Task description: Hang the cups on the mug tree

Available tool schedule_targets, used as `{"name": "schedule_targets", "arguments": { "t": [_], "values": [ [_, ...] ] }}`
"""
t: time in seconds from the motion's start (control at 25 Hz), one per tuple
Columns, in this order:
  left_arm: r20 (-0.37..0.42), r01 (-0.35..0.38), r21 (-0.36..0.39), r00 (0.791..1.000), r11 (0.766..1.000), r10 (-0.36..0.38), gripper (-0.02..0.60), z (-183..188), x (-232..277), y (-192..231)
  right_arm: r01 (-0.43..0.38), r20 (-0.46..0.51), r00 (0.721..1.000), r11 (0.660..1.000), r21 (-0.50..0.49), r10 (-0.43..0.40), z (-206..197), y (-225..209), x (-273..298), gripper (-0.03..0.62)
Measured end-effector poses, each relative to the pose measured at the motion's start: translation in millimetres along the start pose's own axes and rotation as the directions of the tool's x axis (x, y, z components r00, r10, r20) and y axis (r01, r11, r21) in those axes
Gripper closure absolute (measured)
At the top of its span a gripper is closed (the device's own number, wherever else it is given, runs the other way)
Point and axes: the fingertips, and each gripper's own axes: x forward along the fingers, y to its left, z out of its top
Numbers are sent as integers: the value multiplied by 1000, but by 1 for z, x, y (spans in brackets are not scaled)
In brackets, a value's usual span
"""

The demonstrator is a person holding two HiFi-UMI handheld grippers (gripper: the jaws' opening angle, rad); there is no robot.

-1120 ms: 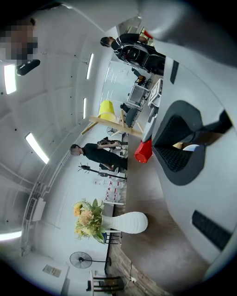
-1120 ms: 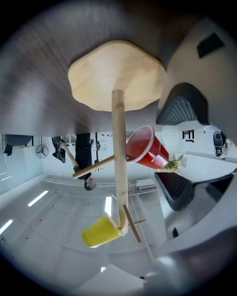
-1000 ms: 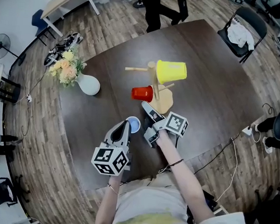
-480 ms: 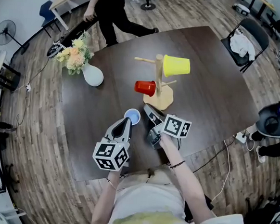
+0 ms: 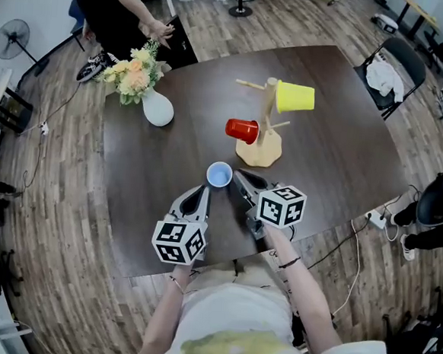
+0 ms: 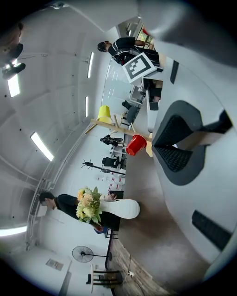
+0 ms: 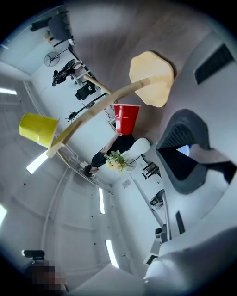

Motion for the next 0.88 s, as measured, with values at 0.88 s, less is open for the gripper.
{"name": "schedule_targets", "arguments": {
  "t": [0.88],
  "values": [
    [-61,53,-47,997,998,-56,566,-44,-29,32,174,-119,969,937,-305,-218,-69,7,10,479]
  ]
}}
